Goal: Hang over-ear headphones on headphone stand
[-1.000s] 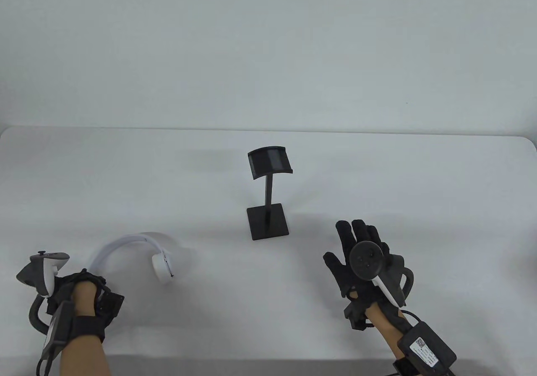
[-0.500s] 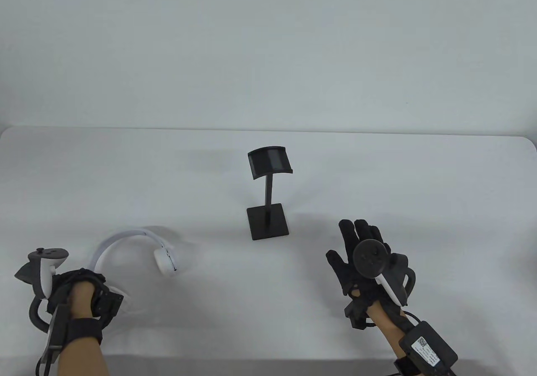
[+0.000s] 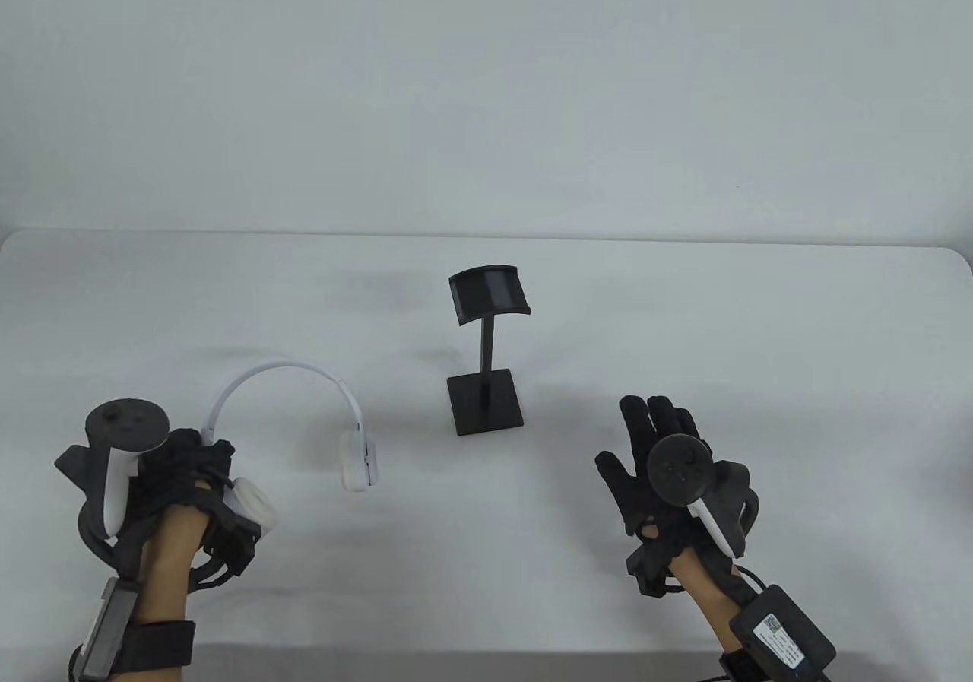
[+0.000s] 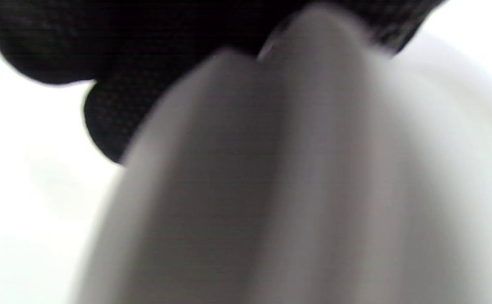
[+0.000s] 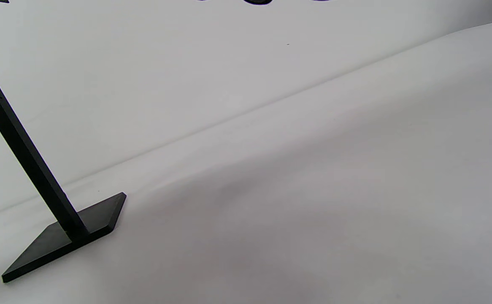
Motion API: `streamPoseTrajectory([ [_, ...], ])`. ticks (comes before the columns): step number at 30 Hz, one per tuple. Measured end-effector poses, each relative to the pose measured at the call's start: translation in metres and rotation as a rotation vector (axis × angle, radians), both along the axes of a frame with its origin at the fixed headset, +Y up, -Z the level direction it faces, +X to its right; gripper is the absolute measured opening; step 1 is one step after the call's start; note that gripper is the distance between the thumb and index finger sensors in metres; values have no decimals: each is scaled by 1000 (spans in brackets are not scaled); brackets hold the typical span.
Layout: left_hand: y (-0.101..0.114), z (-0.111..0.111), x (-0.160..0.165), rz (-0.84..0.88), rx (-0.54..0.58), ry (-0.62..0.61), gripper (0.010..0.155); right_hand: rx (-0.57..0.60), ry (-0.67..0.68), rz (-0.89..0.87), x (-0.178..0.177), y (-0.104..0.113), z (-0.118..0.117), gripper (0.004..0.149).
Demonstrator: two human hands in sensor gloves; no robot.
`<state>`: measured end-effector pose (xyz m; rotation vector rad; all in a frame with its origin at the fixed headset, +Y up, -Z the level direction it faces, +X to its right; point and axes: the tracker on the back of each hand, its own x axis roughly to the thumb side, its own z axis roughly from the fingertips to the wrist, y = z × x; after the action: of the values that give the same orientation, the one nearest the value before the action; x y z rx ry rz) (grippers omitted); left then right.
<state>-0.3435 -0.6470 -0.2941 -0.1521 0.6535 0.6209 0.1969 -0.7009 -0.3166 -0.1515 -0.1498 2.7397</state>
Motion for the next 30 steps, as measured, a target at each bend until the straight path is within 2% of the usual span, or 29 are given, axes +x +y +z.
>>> streamPoseTrajectory([
  [7,46,6,57,-78,212,-140,53,3,1,2,0,-2,0,77],
  [13,64,0,102,-142,355,-206,55,1,2,3,-1,-2,0,77],
  [21,61,-22,152,-192,505,-253,57,-2,4,-3,-1,-3,0,76],
  [30,34,-64,194,-113,488,-280,57,-13,5,3,-1,-4,-1,77],
])
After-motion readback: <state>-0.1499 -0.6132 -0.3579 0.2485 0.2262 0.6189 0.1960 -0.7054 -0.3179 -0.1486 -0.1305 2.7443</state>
